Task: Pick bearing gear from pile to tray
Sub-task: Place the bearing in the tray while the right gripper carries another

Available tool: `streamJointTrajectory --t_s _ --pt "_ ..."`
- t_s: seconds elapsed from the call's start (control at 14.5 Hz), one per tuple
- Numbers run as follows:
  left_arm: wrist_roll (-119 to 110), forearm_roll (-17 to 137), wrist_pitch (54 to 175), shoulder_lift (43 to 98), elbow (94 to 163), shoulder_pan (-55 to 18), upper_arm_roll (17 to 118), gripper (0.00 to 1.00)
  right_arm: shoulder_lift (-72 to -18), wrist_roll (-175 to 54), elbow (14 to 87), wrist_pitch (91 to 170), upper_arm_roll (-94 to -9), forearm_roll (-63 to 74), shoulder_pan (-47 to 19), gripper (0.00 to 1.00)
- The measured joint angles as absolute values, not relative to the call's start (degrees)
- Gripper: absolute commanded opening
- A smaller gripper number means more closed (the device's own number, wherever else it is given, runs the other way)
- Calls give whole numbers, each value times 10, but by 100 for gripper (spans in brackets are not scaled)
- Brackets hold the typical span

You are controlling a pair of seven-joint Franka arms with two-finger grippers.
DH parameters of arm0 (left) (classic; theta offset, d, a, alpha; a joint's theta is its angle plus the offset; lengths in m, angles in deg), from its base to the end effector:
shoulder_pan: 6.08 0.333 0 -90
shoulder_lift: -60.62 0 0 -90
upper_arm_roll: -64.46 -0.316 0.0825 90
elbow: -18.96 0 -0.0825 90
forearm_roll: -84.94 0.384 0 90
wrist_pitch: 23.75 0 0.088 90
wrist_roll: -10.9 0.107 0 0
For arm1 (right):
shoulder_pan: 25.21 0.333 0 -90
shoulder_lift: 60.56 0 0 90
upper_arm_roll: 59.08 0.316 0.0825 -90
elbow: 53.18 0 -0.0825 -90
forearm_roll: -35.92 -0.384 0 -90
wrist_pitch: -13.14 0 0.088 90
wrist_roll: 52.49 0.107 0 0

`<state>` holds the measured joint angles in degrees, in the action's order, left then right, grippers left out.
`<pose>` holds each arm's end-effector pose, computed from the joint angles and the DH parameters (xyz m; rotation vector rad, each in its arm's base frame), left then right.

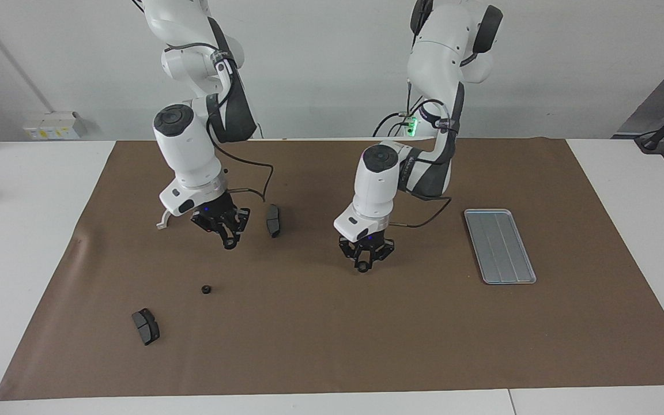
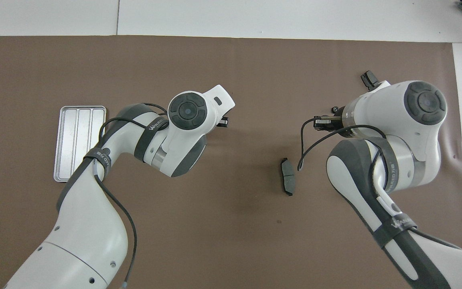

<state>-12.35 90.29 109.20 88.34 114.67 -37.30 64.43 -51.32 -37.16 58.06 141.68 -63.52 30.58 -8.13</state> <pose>0.5915 -0.3562 0.3408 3.1033 -0.3061 0.2835 0.5914 0.1371 0.4147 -3.0356 0.1489 -0.1851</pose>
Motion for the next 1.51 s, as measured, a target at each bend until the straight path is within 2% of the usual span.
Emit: streamJointTrajectory --t_s 0.21,0.41,0.55,0.76,0.96,1.03,1.1,1.17,1.24,1.31,1.44,1.51 --pt "-37 904 1080 816 1206 -312 640 0 -508 -313 574 1461 -630 306 -29 0" --pt "46 904 1078 746 1277 -220 638 0 -473 -224 551 1515 -628 306 32 0" --pt "60 904 1078 720 1310 -171 637 0 -427 -159 503 1530 -626 306 65 0" --pt "60 904 1078 709 1341 -116 638 0 -337 -92 422 1551 -626 306 100 0" --pt "60 904 1098 698 1389 -71 638 0 -259 -79 379 1609 -626 306 110 2" --pt "60 904 1120 693 1410 -60 638 0 -245 -79 373 1624 -626 306 108 27" --pt "60 904 1142 687 1432 -50 638 0 -237 -79 370 1631 -626 306 107 90" --pt "60 904 1161 682 1453 -43 638 0 -235 -79 368 1631 -626 306 107 100" --pt "60 904 1175 678 1470 -39 638 0 -235 -79 367 1631 -626 306 107 100" --pt "60 904 1183 675 1482 -37 639 18 -235 -79 365 1631 -626 306 108 100" --pt "60 904 1185 672 1489 -36 640 63 -237 -79 362 1628 -628 306 109 100" --pt "60 904 1185 671 1489 -36 641 76 -243 -79 360 1620 -632 306 107 100"
